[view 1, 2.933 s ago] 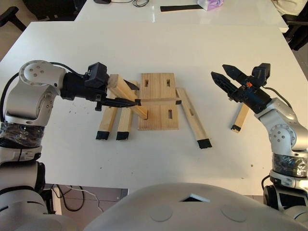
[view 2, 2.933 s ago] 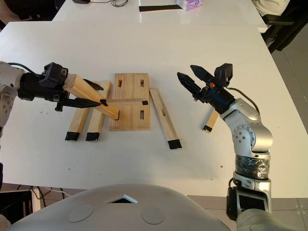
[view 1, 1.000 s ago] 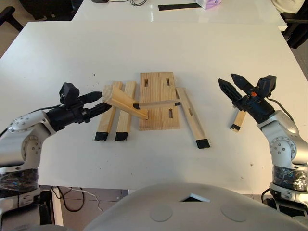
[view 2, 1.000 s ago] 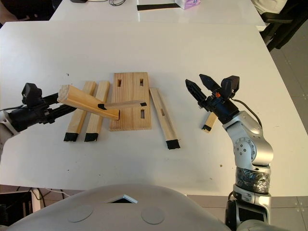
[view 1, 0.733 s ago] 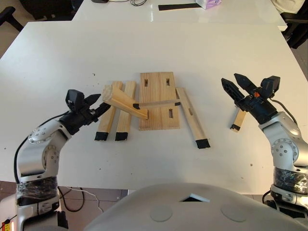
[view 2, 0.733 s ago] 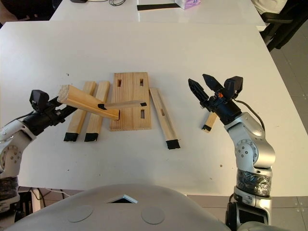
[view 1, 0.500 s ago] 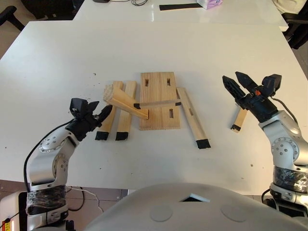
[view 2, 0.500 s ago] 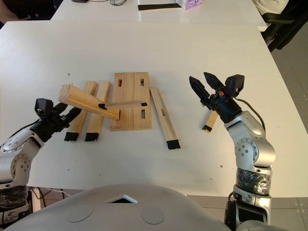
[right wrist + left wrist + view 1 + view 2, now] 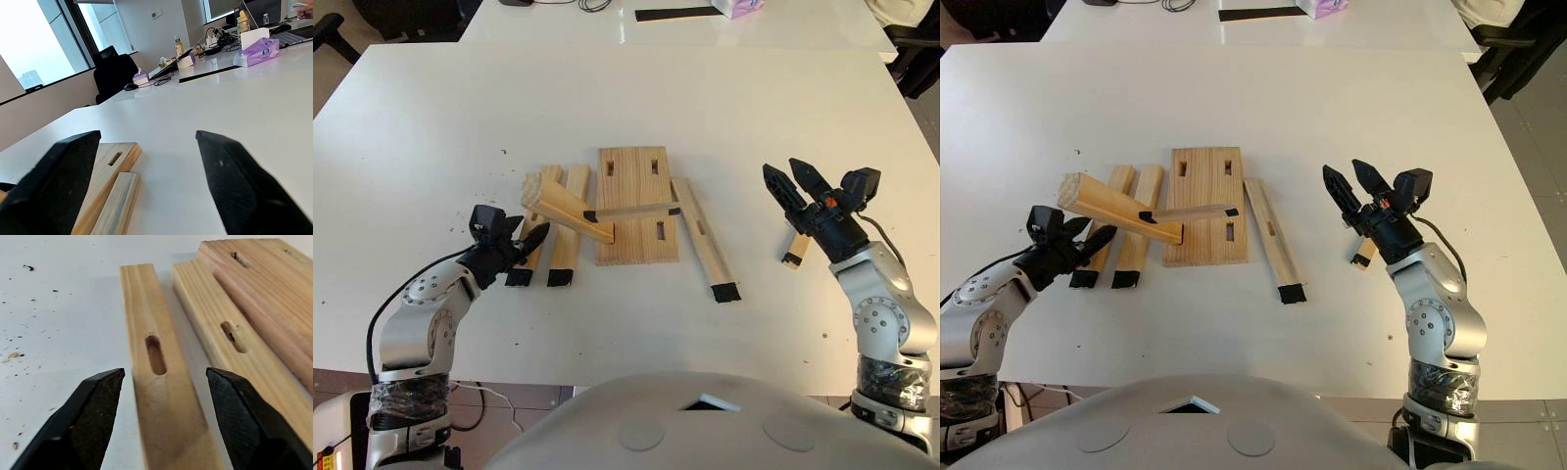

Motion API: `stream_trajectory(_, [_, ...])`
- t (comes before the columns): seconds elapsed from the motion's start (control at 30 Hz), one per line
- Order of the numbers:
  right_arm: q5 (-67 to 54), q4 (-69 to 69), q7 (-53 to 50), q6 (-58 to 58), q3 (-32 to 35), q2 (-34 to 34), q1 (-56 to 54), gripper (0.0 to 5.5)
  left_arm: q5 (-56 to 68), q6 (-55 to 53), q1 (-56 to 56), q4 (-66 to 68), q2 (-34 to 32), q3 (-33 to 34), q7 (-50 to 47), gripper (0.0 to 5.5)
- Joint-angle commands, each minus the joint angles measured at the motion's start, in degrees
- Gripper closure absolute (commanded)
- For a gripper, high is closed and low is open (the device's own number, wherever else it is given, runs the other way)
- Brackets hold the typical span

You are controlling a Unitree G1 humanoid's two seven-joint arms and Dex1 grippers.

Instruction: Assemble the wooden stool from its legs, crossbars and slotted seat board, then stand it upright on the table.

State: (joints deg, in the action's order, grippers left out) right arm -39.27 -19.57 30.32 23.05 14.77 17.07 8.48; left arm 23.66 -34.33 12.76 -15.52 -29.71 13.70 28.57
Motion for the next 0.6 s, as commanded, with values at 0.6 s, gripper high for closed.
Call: stream_trajectory(0.6, [0.2,-2.9,-2.3,-1.9,-1.4,-2.1,4.0,1.91,-4.2,-8.9,6.4,-4.9,0.5,-2.2,-6.5,2.79])
